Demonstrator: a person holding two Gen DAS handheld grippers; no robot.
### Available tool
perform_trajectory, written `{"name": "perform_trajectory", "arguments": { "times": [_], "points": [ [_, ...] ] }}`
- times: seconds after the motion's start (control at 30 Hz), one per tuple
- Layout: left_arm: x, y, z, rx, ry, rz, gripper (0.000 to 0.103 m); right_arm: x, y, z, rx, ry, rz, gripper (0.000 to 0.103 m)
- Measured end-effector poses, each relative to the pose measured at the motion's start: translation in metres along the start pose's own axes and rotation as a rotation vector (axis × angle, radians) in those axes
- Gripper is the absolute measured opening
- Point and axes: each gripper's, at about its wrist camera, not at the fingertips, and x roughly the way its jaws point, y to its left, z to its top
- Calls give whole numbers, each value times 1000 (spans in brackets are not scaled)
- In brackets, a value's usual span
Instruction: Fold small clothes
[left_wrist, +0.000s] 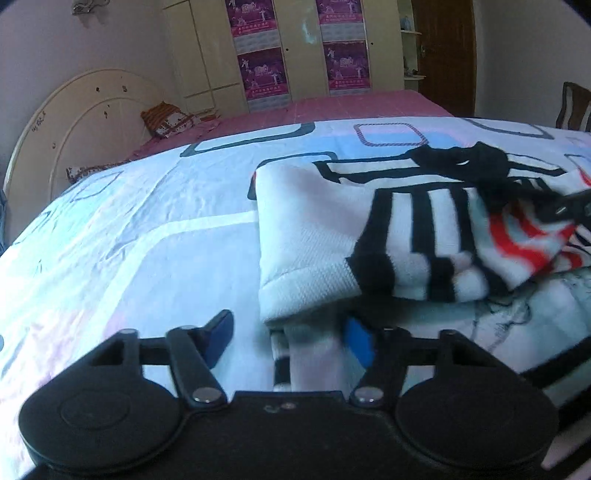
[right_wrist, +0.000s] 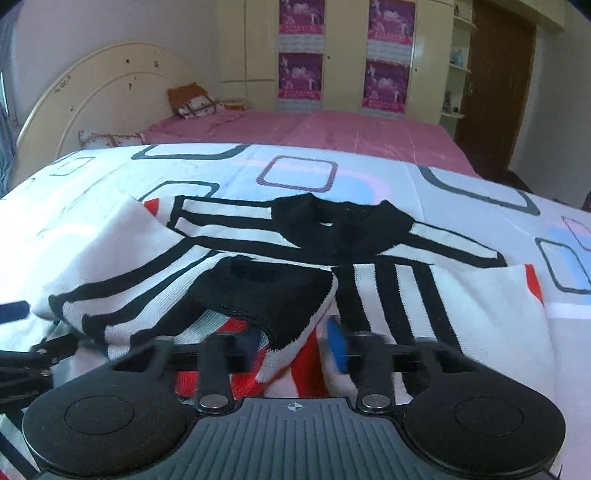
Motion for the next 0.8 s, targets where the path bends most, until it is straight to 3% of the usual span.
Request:
{"name": "perform_trajectory", "arguments": {
  "times": [0.13,0.2,0.4,0.47,0.63,0.8],
  "points": [
    [1,5,-1,-11,-9,-11,33,-20,-27,12,73,-86,-45,6],
    [0,5,-3,-13,-4,-37,26,-24,-46,13,104,-80,-64,5],
    [1,12,-5,-54,15,-70,25,-3,-98,-14,289,62,-50,6],
    [1,12,-4,-47,22,-77,24,-8,-104,-19,301,55,-44,6],
    [-2,21,-3,-92,52,-113,25,-23,-107,-17,285,20,-71,23],
    [-14,30,0,-140,69,-155,29,-20,-113,-23,280,55,-77,23]
  ]
}}
